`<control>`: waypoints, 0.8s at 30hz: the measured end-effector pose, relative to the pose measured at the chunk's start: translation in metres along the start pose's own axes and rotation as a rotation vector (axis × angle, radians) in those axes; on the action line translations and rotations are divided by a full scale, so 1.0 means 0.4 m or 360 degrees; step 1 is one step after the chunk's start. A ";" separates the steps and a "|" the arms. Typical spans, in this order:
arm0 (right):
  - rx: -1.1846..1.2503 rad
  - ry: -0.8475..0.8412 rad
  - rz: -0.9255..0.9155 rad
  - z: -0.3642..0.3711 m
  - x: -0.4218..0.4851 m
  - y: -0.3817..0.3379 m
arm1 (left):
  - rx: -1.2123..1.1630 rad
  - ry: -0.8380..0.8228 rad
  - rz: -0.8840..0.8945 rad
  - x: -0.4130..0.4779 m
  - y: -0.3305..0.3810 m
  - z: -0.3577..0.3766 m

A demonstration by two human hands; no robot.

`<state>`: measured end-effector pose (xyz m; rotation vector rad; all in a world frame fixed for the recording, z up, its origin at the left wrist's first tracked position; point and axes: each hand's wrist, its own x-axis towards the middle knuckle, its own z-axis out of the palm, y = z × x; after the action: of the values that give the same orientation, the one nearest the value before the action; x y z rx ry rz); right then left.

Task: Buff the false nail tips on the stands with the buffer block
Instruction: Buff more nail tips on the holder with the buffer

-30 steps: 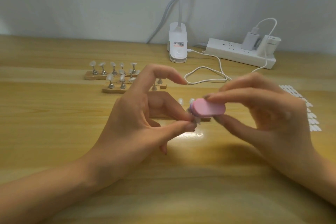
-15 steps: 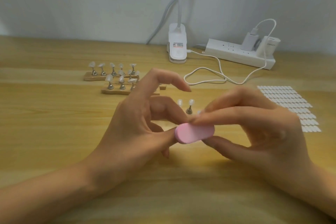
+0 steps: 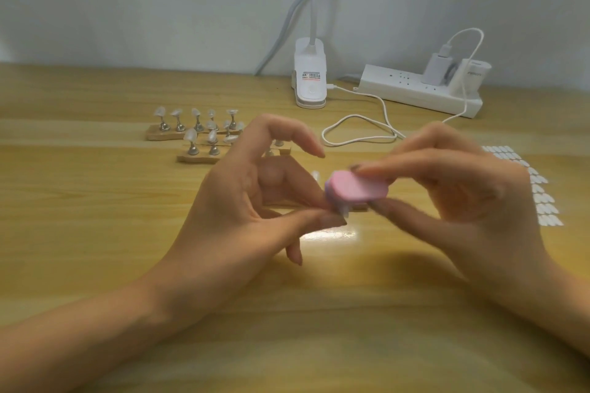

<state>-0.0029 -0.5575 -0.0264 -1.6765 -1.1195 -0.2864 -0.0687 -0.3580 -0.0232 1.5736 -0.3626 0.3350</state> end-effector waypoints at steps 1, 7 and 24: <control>0.0001 0.0033 0.0012 -0.001 0.002 0.004 | -0.0013 0.0004 0.0010 0.000 0.002 0.000; 0.0059 0.0087 -0.0031 -0.011 0.001 -0.001 | -0.0045 0.0024 0.0066 -0.003 0.007 -0.001; 0.0016 0.0029 -0.0033 -0.014 0.001 0.003 | 0.0235 0.0057 0.0177 -0.007 0.019 -0.002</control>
<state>0.0000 -0.5620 -0.0245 -1.6512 -1.1238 -0.3079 -0.0746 -0.3575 -0.0176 1.6933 -0.4063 0.4847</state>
